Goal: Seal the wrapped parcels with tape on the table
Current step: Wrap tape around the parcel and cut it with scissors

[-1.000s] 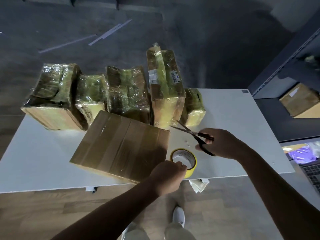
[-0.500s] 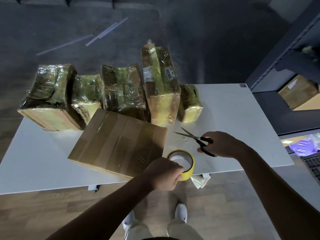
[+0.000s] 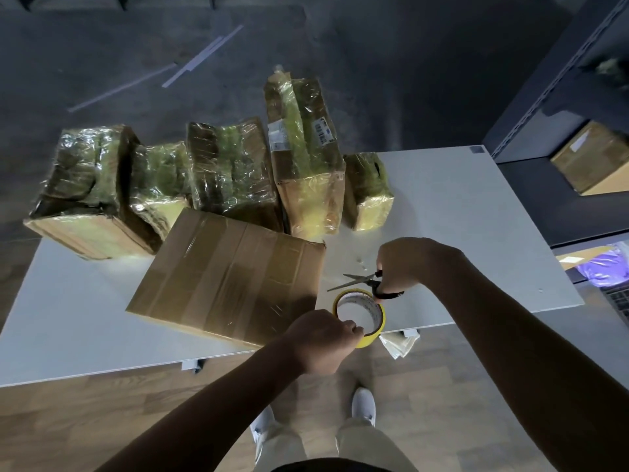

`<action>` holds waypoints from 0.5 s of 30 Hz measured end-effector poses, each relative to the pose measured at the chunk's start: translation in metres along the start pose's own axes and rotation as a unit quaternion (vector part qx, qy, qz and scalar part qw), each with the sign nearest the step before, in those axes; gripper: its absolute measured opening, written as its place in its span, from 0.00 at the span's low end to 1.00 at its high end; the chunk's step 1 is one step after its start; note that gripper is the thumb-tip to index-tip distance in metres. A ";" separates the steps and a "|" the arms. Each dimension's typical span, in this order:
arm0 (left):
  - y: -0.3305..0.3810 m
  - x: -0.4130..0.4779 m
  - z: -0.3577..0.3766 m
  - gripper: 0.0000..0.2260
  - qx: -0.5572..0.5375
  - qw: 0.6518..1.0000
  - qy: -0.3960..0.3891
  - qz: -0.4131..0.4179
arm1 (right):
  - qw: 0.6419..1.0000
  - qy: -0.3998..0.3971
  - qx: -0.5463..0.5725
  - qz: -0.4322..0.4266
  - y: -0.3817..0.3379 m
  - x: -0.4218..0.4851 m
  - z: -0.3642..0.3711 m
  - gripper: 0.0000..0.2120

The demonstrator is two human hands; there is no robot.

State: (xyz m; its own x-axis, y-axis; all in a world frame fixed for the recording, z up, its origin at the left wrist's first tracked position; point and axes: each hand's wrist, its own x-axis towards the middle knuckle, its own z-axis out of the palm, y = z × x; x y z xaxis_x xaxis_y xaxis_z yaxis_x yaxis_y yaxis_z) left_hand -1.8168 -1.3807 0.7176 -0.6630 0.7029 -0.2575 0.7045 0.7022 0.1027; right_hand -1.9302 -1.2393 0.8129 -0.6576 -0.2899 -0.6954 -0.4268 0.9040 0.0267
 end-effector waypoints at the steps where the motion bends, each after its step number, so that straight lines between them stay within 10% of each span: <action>1: 0.001 0.000 0.001 0.15 0.000 1.000 0.004 0.003 | 1.000 -0.001 -0.004 0.001 -0.004 0.002 -0.001 0.14; 15: -0.002 0.001 0.008 0.21 -0.053 0.998 0.028 0.018 | 0.998 -0.056 -0.009 -0.003 -0.026 0.020 -0.003 0.15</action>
State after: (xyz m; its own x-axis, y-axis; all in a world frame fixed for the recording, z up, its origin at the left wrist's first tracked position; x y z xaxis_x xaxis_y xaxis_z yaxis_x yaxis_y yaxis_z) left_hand -1.8172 -1.3824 0.7093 -0.6527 0.7310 -0.1990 0.6992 0.6824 0.2133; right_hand -1.9340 -1.2697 0.8004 -0.5824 -0.2566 -0.7713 -0.4417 0.8965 0.0352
